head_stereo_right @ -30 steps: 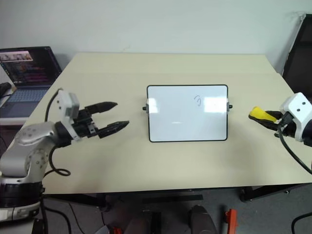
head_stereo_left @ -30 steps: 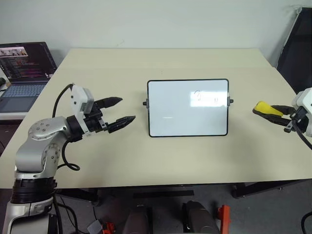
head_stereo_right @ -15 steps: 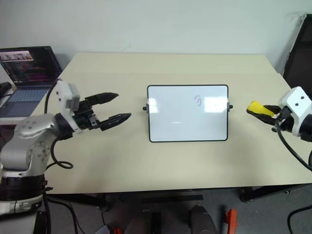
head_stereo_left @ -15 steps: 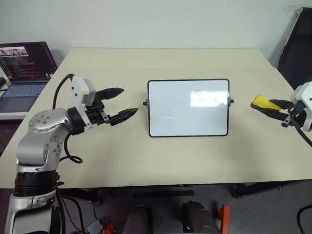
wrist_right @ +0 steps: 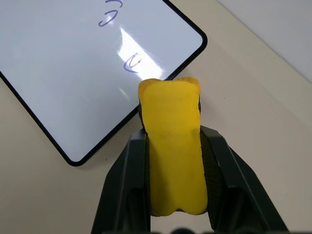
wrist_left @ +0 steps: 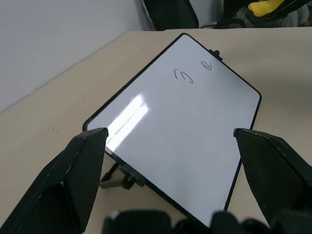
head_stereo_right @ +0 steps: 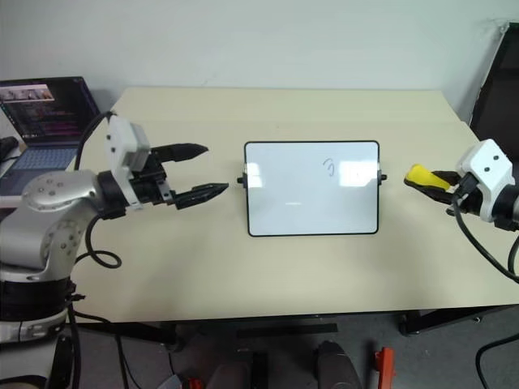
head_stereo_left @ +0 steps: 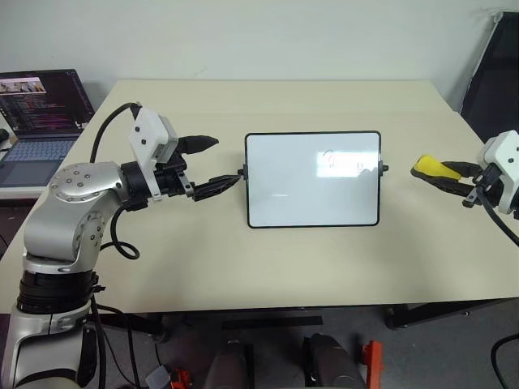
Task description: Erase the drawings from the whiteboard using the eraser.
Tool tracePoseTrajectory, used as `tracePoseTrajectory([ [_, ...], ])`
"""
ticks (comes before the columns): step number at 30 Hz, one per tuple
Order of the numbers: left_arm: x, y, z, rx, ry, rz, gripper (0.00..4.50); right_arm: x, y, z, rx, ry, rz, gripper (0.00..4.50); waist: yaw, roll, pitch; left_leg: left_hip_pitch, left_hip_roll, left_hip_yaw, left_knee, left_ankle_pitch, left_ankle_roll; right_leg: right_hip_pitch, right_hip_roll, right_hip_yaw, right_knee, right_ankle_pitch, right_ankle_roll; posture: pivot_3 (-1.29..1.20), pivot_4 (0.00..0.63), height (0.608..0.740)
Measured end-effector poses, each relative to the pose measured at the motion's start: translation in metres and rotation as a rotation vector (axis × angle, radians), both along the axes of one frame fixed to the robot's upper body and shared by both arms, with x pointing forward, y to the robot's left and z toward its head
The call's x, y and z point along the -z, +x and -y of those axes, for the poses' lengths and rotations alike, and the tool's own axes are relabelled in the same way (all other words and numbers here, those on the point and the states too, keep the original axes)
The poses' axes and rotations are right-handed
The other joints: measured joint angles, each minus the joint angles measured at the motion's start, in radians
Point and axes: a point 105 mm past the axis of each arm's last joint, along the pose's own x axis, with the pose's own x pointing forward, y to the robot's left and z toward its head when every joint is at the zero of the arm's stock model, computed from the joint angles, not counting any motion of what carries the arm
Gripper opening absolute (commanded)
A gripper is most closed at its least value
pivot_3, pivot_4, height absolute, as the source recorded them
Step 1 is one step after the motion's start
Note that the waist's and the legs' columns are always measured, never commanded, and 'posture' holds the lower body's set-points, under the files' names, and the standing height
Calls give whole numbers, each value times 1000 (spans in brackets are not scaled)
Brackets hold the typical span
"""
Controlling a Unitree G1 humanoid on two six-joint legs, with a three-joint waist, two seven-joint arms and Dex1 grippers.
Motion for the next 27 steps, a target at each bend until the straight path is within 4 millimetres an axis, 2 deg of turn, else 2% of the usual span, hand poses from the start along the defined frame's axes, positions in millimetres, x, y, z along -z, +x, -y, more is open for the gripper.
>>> tracePoseTrajectory([
  [6,1,-1,-1,5,2,-4,4500,-8,2,-7,-25,19,25,996,-1,0,0,0,0,0,0,0,0,0,0,0,0,0,0,0,150,740],
  [22,6,-1,-3,-4,-7,-7,4500,-2,5,-16,-48,42,17,996,-1,0,0,0,0,0,0,0,0,0,0,0,0,0,0,0,150,740],
  [24,7,0,-4,-16,-18,-7,4500,-12,16,-36,-81,131,91,996,-11,0,0,1,1,0,1,0,0,0,1,1,2,0,0,0,150,740],
  [27,9,-1,1,1,-35,-4,4500,-27,36,-92,-170,324,228,996,-26,0,0,3,1,0,0,0,0,0,2,2,5,0,-1,0,150,740],
])
